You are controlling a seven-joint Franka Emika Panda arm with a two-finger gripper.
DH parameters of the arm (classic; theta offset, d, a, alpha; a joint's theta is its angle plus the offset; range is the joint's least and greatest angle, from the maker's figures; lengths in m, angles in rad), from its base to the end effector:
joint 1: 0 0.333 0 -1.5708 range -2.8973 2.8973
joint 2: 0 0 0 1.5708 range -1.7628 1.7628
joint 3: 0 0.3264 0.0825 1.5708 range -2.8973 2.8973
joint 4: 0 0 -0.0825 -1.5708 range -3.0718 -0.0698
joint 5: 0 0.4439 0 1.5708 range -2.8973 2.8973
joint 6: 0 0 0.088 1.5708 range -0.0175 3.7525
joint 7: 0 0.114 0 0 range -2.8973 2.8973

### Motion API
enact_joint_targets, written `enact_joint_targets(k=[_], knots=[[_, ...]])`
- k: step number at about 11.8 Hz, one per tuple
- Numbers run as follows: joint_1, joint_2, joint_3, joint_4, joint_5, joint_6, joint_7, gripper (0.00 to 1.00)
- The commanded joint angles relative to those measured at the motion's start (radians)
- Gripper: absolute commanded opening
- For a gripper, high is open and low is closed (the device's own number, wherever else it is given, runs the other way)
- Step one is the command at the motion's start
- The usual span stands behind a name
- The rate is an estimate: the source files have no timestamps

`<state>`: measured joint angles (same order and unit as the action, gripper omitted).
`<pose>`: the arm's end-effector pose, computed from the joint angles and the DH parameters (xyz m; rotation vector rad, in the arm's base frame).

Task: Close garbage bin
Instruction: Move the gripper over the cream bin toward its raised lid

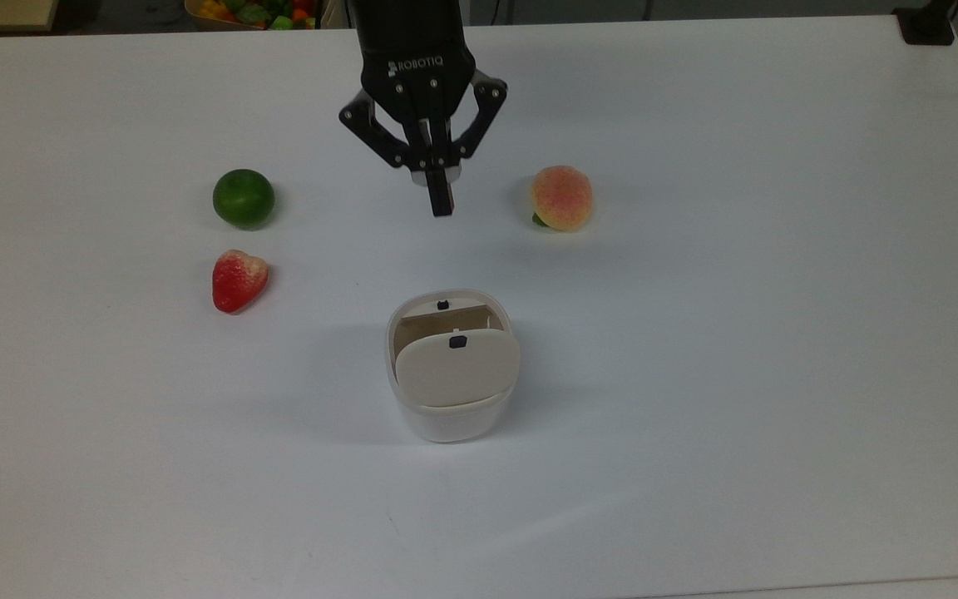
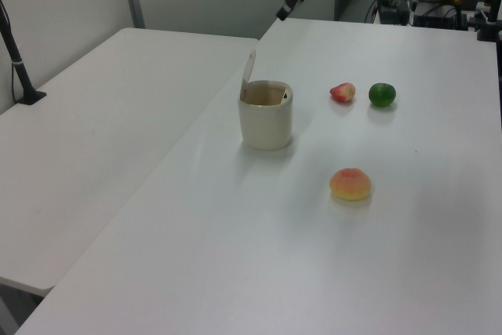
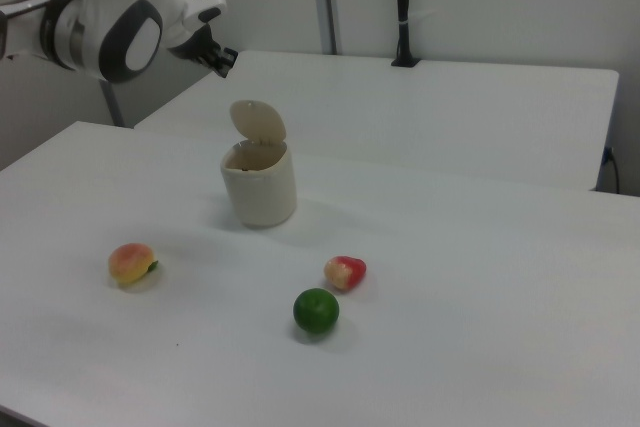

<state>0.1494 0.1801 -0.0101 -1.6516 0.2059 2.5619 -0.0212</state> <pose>0.7245 0.0998 0.5781 -2.7469 -0.0439 -1.0318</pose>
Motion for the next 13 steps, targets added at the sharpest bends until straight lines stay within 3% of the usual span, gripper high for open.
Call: enact_joint_targets(k=[1, 8, 13], knots=[[0.022, 0.076, -0.002, 0.018, 0.004, 0.135, 0.037, 0.0], [0.019, 0.252, -0.011, 0.176, -0.002, 0.211, 0.041, 0.0], [0.021, 0.3, -0.011, 0.174, -0.029, 0.274, 0.041, 0.0]])
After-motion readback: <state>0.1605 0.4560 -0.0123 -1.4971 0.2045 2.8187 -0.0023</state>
